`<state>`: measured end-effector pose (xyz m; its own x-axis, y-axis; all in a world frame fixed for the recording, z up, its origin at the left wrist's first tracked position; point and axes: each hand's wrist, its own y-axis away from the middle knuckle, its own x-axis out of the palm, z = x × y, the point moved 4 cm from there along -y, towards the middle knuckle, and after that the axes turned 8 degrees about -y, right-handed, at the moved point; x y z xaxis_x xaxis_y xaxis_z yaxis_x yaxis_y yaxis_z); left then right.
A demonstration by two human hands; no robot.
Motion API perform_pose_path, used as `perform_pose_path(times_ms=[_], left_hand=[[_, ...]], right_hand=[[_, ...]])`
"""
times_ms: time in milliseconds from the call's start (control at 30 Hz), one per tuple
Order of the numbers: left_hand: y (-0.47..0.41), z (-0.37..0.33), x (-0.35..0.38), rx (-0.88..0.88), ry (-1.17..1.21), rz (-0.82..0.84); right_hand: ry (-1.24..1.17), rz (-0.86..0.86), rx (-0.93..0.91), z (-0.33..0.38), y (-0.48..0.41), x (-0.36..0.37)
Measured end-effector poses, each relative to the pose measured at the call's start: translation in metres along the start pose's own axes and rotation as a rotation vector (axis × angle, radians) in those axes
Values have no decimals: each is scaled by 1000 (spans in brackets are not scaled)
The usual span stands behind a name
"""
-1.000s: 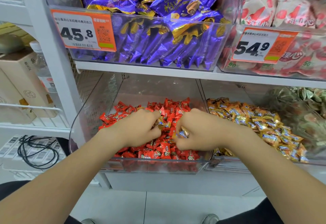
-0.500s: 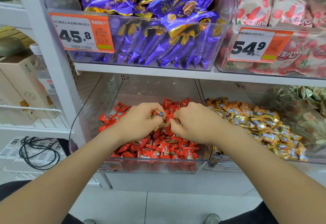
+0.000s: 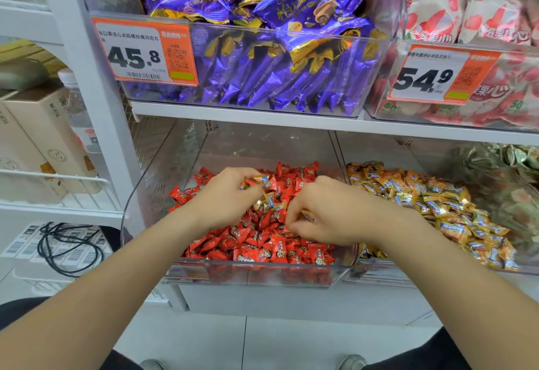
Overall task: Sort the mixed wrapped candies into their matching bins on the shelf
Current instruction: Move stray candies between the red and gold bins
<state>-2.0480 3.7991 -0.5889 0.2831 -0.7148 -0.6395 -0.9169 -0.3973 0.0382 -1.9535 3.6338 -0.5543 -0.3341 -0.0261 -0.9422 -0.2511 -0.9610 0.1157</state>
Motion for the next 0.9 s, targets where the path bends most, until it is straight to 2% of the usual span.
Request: perform_pose_path(times_ms=[133,300,400,567,633,767,833,900], left_hand=[[-2,4,3,24,-74,-5],[-3,3,8,50,-130,11],[-3,0,6,62,-161,-24],[1,-14,1,112,-170,-143],[4,-21,3,134,-123,-185],[14,-44,22,219,-52,-195],[21,-63,35,275,-40,-197],[24,-85,47,314,-77,-254]], right_hand=[[169,64,80,-2,-2,11],[119,104,69,-2,-9,13],[28,-54,82,-5,-8,5],[-423,-469,174,-12,20,-40],[-604,-556,231,-21,35,-45],[-785,-667,359,-51,64,-43],[-853,-785,452,-77,80,-43],[-707,-913,559,-107,95,-44]])
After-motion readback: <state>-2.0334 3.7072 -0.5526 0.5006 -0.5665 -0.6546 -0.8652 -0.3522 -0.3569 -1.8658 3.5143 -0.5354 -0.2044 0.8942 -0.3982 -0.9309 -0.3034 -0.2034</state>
